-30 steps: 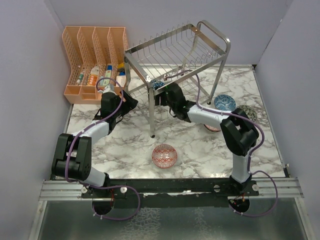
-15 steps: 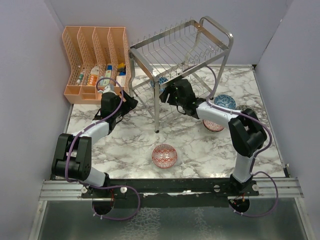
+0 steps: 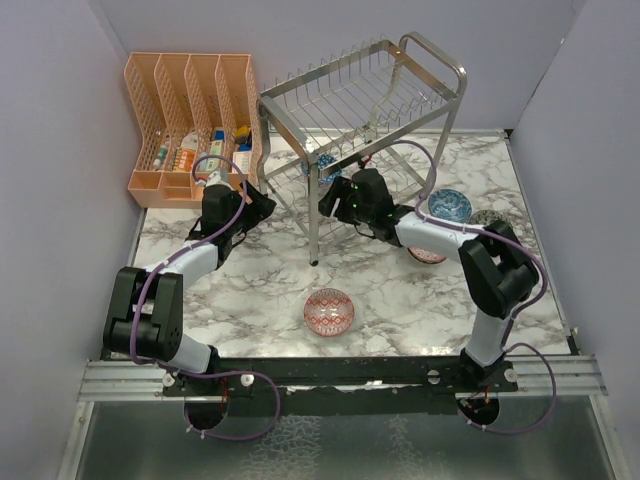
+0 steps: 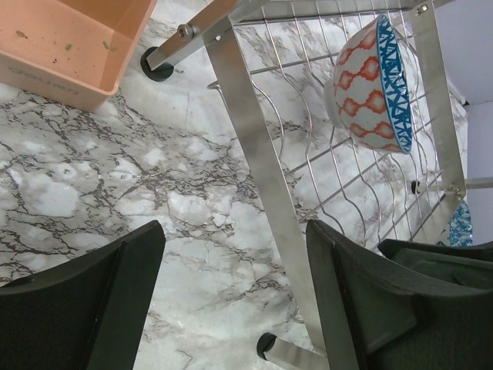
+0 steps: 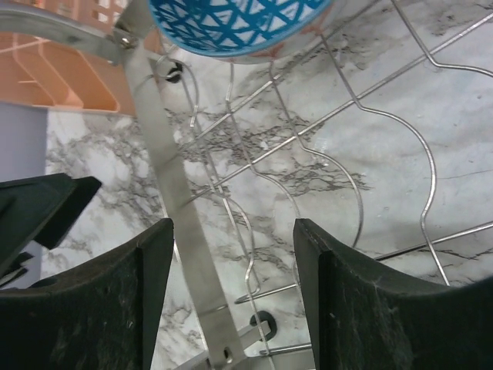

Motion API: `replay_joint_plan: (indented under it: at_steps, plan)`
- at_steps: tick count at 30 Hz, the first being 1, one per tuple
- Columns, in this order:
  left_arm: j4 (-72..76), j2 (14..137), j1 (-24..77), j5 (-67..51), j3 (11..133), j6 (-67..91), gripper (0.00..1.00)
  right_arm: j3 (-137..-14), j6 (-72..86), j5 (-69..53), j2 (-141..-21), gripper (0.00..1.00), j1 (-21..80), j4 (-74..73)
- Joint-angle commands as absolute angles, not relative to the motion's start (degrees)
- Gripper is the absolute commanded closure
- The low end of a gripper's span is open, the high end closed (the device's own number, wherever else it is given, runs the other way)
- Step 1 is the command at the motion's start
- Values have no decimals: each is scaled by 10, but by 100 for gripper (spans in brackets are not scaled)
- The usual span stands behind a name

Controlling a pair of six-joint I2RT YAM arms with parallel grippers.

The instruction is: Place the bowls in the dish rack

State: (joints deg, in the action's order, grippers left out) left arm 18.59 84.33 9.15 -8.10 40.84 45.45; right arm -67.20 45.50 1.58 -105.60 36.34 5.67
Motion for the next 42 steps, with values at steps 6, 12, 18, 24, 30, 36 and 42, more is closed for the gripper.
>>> replay_joint_plan:
  at_steps: [6,12,18,24,30,36,42]
  plan:
    - [192,828,95,-75,416,445,23,-655,563,-47,-1010,38,316,118]
    - [191,830,95,-76,420,444,23,-665,628,-57,-1041,41,289,151]
    - [189,835,95,-76,423,443,23,-696,666,-68,-1080,44,268,172]
    - [188,836,95,-78,425,442,23,-712,702,-80,-1118,45,254,187]
    - [186,835,95,-80,426,442,23,-731,721,-73,-1145,46,246,188]
    - [184,833,95,-78,422,441,23,-775,718,-73,-1185,47,244,179]
    - [183,833,95,-77,421,439,23,-798,711,-47,-1207,48,244,158]
